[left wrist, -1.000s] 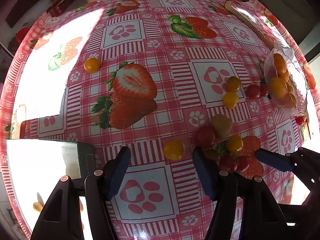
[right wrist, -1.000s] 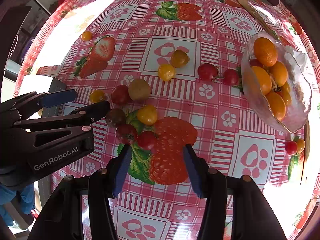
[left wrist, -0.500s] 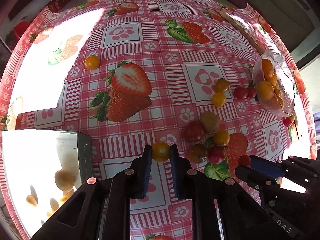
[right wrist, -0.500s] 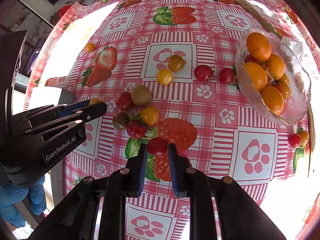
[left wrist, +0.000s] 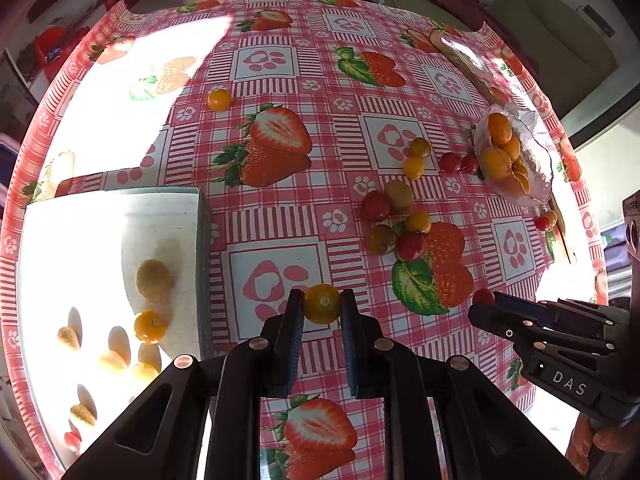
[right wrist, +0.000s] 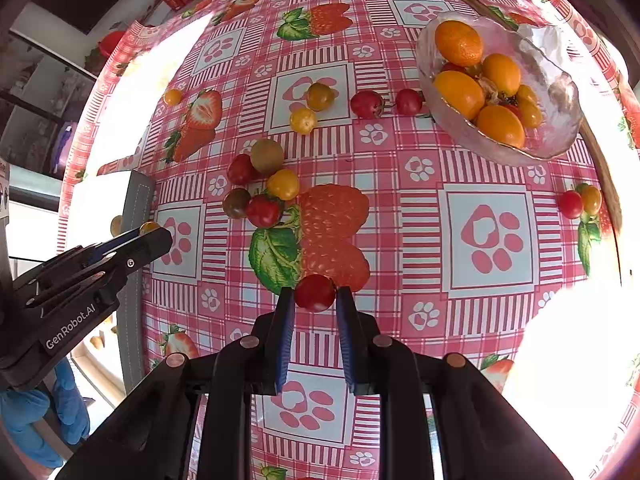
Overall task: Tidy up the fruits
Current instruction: 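Grasp a yellow cherry tomato with left tool while right tool grasps a red cherry tomato, then carry the yellow tomato in left tool to the tray while right tool carries the red one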
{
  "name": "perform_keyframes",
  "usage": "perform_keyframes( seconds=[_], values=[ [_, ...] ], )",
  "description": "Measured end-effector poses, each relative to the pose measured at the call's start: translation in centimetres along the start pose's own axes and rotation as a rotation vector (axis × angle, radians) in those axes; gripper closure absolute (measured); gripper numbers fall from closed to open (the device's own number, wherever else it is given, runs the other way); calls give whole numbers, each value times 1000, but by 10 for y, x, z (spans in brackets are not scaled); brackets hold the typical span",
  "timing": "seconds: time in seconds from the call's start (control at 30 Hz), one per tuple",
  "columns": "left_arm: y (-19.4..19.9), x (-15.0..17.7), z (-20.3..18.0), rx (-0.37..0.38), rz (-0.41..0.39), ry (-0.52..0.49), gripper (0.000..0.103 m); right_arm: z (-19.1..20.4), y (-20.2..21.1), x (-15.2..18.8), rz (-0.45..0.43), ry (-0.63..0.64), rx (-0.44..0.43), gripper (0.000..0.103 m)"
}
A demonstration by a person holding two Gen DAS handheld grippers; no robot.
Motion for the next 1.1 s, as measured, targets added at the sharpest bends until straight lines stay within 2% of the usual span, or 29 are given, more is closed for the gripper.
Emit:
perform_keyframes(
  seconds=[0.3, 0.67, 0.87, 1.1],
  values=[
    [42, 33, 28, -10, -38, 78, 84, 27, 15, 16, 7, 28, -1, 80],
    [83, 66, 102, -76, -86, 219, 84, 95, 21, 11, 13, 141, -32, 80],
    [86, 76, 142, -111, -88, 277, 84, 139, 19, 0, 14, 209, -53, 80],
    [70, 77, 164, -120, -65, 288, 84, 186, 7, -19, 33, 273, -75, 80]
  ],
)
Point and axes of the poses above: each gripper's, at about its wrist camera, not at the fingertips, and y roughly against the way its jaws point, z to its left, x to its underside, the point moved 6 cm from there along -y, roughly the way its jaws point, and after that the axes turned 9 degrees about x, right-handed, at the moved point
